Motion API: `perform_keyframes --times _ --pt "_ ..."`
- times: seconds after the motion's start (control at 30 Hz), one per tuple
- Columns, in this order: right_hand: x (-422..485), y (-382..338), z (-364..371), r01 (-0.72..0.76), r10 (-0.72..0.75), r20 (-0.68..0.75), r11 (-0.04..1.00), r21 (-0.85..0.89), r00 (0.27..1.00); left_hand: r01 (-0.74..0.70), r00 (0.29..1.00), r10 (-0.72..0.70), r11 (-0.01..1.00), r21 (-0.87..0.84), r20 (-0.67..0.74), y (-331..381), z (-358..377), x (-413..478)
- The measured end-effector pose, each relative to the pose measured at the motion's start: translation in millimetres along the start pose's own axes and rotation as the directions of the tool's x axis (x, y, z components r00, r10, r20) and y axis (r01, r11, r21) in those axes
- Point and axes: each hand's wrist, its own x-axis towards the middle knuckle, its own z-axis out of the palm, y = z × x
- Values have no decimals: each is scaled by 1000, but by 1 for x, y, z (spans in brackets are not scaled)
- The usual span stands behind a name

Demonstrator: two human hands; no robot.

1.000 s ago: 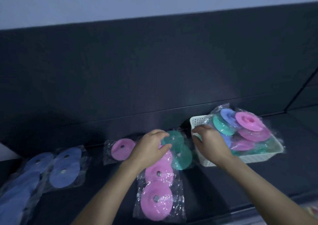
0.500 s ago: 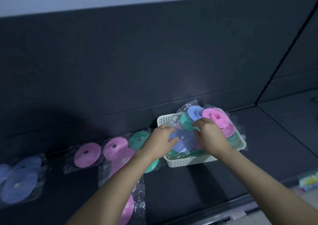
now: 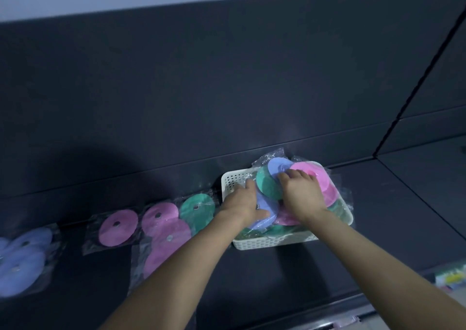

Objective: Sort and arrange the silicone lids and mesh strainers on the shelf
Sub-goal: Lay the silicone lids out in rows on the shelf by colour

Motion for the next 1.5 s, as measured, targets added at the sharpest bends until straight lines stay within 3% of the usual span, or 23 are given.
perform_keyframes --times 0.17,0.33,0.43,0.5,0.6,0.83,0.97,1.07,1.27,1.4,1.5 --pt "-1 -2 -6 60 -59 -63 998 3 996 85 995 -93 974 -212 -28 -5 -3 1" --pt "0 -5 -4 108 -12 -301 946 306 954 94 990 -123 934 -345 -62 -13 -11 1" --pt "-6 -9 -16 189 -22 -428 917 351 903 52 987 -125 846 -530 -103 -25 -11 -2" --pt "-8 -12 -26 175 47 -442 876 449 896 26 984 -136 739 -673 -111 -34 -11 -4" --pt "-11 -18 -36 112 207 -403 762 637 891 32 981 -174 591 -806 -88 -46 -13 -9" --pt "-12 -33 -56 47 394 -289 521 852 873 -21 949 -263 493 -870 -172 -66 -20 -25" --pt "-8 -46 -54 -7 385 -148 372 928 911 -103 915 -352 269 -958 -197 -76 -26 -35" --pt "-11 -62 -48 -61 304 -35 300 952 952 -130 897 -387 228 -965 -212 -91 -28 -42" --pt "-30 -112 -44 -74 120 30 383 921 992 -216 828 -494 158 -964 -266 -117 -28 -59" --pt "-37 -146 -36 -76 100 39 407 910 994 -217 813 -531 109 -970 -241 -142 -24 -77" --pt "-42 -170 -35 -42 61 15 483 875 998 -240 796 -550 97 -966 -253 -164 -22 -91"
